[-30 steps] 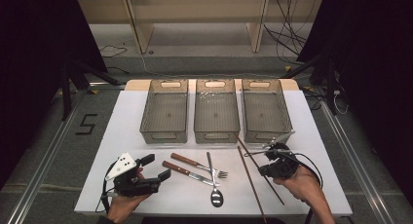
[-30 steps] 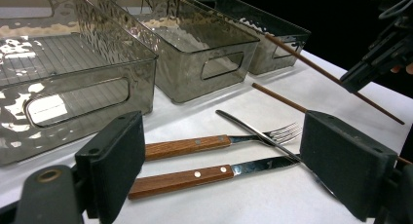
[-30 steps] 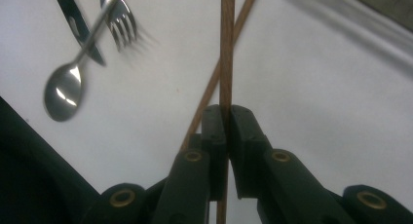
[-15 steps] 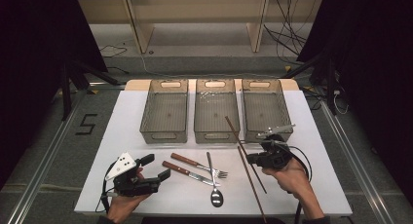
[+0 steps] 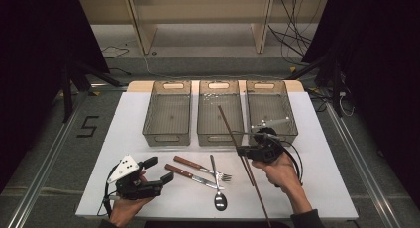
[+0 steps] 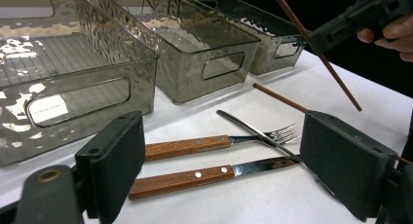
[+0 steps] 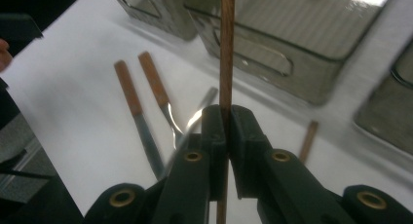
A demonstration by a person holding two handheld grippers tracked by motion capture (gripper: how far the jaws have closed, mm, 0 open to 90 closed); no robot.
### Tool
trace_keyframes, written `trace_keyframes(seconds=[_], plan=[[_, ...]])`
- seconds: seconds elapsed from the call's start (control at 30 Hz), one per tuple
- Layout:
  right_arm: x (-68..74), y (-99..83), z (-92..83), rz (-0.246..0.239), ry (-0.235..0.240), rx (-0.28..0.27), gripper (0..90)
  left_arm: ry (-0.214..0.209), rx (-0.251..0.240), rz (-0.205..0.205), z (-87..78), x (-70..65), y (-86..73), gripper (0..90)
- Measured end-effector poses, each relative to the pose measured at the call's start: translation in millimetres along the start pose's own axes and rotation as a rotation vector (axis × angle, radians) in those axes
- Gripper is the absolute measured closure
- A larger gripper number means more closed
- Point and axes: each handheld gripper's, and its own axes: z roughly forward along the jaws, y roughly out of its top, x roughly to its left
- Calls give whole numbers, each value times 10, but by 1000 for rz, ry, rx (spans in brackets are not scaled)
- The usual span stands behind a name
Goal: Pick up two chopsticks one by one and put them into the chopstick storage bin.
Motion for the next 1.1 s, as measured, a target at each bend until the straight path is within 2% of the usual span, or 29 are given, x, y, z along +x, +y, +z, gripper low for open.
trace_keyframes(seconds=[0.07, 0.23, 0.33, 0.37, 0.4, 0.5, 0.6, 0.63, 0.8, 1.1], plan=[[23, 34, 24, 0, 6, -7, 856, 0, 0, 1, -1, 2, 0, 163], [132, 250, 144, 3, 33, -43, 856, 0, -2, 4, -3, -1, 3, 162], [237, 455, 259, -2, 47, -53, 856, -1, -3, 2, -4, -1, 5, 163], [237, 455, 259, -2, 47, -53, 856, -1, -3, 3, -6, 0, 7, 163], [278, 563, 317, 0, 54, -60, 856, -1, -8, 3, -8, -3, 9, 163], [320, 724, 408, 11, 69, -69, 856, -2, -11, -1, -10, -8, 10, 163], [338, 828, 475, 17, 71, -72, 856, -6, -12, -3, -11, -7, 13, 162], [349, 928, 544, 25, 77, -74, 856, -7, -13, -3, -10, -9, 13, 163], [362, 1159, 695, 46, 81, -84, 856, -12, -13, 1, -13, -11, 19, 163], [396, 1458, 927, 80, 89, -104, 856, -19, -20, 4, -23, -4, 29, 163]])
